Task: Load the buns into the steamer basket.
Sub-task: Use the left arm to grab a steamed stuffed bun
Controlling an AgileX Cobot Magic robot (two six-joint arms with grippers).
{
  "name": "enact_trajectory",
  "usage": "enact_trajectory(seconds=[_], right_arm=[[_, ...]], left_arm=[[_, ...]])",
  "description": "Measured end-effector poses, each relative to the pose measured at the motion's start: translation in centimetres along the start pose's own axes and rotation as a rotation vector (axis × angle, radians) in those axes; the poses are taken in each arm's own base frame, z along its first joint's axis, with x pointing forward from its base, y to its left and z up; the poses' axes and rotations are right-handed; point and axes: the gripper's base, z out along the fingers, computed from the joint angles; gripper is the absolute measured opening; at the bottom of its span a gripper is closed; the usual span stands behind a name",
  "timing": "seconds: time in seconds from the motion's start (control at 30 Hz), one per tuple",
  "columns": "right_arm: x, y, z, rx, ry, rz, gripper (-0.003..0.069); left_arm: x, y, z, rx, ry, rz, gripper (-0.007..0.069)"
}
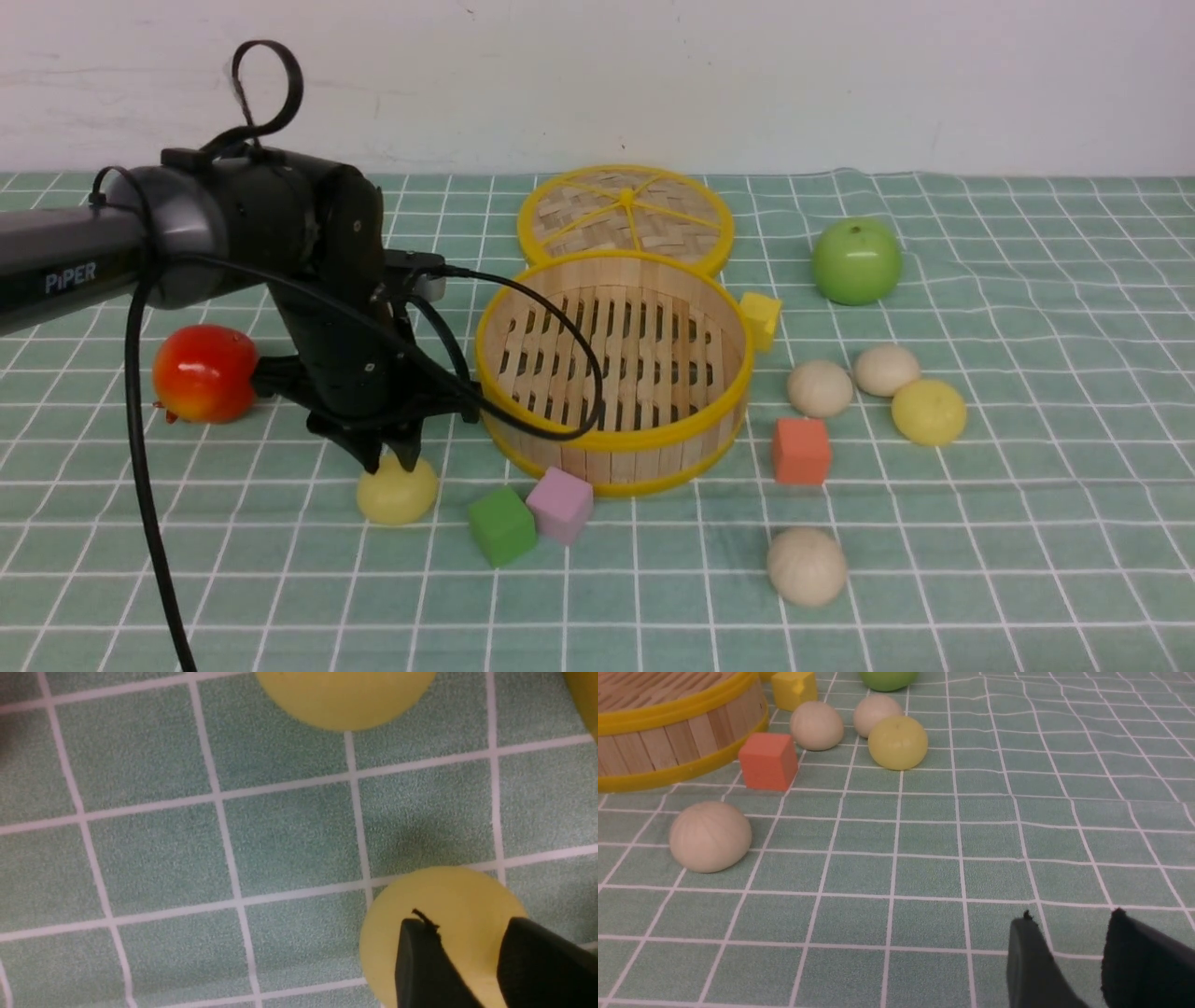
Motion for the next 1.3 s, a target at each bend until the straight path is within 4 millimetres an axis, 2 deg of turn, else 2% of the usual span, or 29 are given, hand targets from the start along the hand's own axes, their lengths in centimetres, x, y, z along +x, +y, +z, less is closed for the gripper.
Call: enact_trajectory(seconds=[0.27,0.53,0.77,0.93,1.3], right_arm=[[0.0,0.0,0.0,0.0,0.0,0.0,0.024],[0.0,0.0,0.0,0.0,0.0,0.0,0.024],[0.0,0.0,0.0,0.0,0.0,0.0,0.024],[0.0,0.0,0.0,0.0,0.0,0.0,0.024],[0.0,0.0,0.0,0.0,0.0,0.0,0.024]], left_arm=[[0.0,0.0,-0.3,0.001,-0.005,-0.024,0.0238],[0.5,-0.1,-1.9,0.001,0.023,-0.034,0.0238],[0.5,-0.2,-1.5,0.011,0.036,-0.051,0.0238],[0.6,-0.2,-0.3,0.001,0.062,-0.047,0.0238],[0.2,0.0,-0.2,-0.019,0.025,-0.042,0.0238]])
